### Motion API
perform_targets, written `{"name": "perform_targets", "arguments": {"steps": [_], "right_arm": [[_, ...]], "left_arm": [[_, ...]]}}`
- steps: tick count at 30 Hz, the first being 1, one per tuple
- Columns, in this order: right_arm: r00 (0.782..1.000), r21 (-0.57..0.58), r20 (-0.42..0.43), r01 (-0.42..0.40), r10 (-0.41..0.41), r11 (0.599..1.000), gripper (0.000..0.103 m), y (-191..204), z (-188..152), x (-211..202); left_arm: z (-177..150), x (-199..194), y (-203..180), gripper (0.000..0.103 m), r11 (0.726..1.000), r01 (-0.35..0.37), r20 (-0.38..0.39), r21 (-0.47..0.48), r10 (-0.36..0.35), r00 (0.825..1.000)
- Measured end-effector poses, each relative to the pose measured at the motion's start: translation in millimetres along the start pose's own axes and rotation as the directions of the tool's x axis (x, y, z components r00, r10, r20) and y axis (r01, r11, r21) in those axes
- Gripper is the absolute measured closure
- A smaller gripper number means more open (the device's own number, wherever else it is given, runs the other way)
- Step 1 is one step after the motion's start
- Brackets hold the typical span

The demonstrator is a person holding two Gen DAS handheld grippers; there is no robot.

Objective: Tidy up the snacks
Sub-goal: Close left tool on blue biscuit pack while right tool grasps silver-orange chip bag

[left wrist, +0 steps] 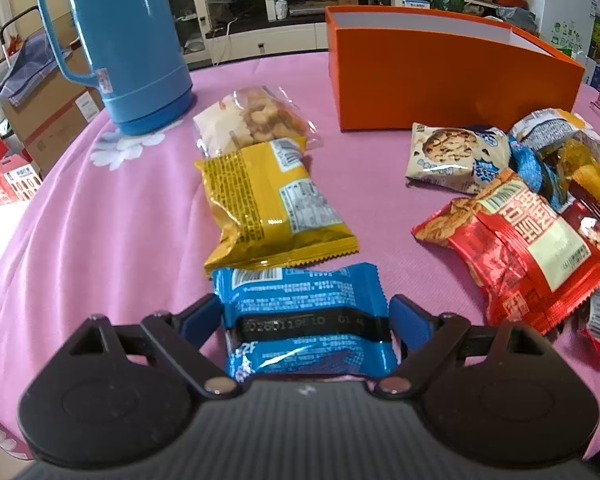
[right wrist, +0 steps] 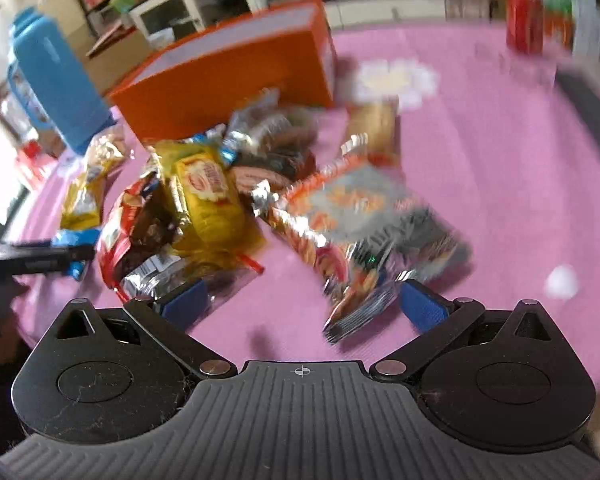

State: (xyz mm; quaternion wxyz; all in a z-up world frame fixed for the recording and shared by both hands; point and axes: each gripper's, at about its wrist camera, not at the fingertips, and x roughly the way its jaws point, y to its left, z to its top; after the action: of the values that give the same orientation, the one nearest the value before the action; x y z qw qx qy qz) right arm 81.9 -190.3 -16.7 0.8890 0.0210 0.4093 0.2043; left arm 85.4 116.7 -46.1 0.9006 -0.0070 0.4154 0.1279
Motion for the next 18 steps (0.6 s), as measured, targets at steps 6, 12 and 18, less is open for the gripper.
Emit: {"name": "perform_targets", "arguments": {"steps": [6, 12, 18], "right_arm": [[0.989, -0.134, 0.083, 0.134, -0.123, 0.982, 0.009, -1, 29, 11], [0.997, -0.109, -0.049, 0.050, -0.056, 0.993, 0.009, -11, 33, 69], [0.994, -0.172, 0.019, 0.107, -0.105, 0.979, 0.010, 0, 16, 71]], "left_arm": [[-4, -2, 0, 0.012, 1.000, 0.009, 0.003, 0.014, -0.010, 1.000], [-4, -2, 1, 0.012, 0.997, 0.045, 0.008, 0.061, -0.046, 0.999], [4, 6, 8, 0.013, 0.998, 0.068, -0.015, 0.000, -0.068, 0.998]]}}
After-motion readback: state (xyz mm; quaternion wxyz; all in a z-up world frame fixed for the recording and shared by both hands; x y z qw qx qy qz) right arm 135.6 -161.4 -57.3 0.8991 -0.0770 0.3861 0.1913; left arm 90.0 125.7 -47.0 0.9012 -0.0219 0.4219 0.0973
